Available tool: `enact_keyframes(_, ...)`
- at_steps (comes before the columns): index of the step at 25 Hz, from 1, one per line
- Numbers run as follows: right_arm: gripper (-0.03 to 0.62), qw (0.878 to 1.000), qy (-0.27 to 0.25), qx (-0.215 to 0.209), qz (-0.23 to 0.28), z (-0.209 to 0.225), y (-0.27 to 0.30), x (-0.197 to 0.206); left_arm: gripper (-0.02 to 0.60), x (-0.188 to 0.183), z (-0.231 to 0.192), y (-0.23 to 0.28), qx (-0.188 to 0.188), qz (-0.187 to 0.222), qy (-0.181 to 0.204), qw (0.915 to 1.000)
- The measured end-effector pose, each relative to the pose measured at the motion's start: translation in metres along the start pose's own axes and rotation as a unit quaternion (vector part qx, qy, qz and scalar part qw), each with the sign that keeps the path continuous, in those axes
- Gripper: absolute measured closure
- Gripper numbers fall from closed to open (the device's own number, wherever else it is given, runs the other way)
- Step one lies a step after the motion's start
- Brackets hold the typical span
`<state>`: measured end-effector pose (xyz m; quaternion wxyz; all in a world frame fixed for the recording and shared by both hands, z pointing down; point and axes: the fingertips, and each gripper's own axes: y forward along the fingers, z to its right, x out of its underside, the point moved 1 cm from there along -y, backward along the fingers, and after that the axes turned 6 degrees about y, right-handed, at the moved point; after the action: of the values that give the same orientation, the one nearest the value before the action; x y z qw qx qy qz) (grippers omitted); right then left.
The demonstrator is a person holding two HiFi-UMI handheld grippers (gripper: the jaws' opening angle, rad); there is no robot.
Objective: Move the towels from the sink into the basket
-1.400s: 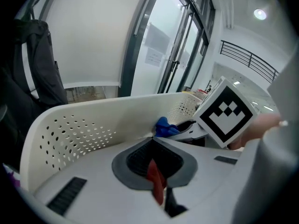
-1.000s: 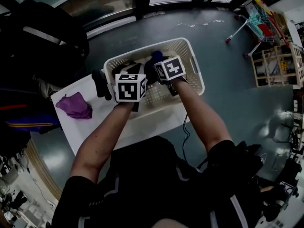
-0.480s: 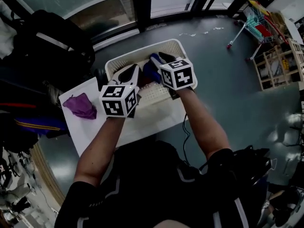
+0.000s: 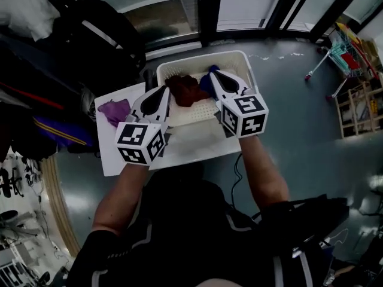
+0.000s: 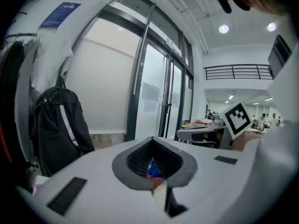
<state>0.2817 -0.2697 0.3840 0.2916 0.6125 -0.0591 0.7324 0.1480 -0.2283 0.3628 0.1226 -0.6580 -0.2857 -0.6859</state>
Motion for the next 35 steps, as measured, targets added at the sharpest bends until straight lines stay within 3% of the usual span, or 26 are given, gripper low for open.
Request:
enact_keyframes(9,0.585,0.997,-0.038,-0.055,0.026,-0.099,-0.011,0.0,0.578,-0.011,-0.051,-0.093,-0.06,0.059,0.011,0.9964)
enact_keyframes(19,0.585,0.997,-0.052,-0.047,0.04,-0.194,0.012,0.003,0.578,0.01,-0.143,-0.2,-0.119,0.075,0.0,0.9901)
enact_keyframes(26,0.585,0.996,-0.067,-0.044,0.037,-0.232,0.022,0.007,0.578,0.027,-0.172,-0.229,-0.124,0.07,-0.001,0.9898)
enact_keyframes(35,0.585,0.996,-0.071,-0.034,0.037,-0.249,0.025,0.007,0.578,0.032,-0.187,-0.241,-0.112,0.067,-0.016,0.9913)
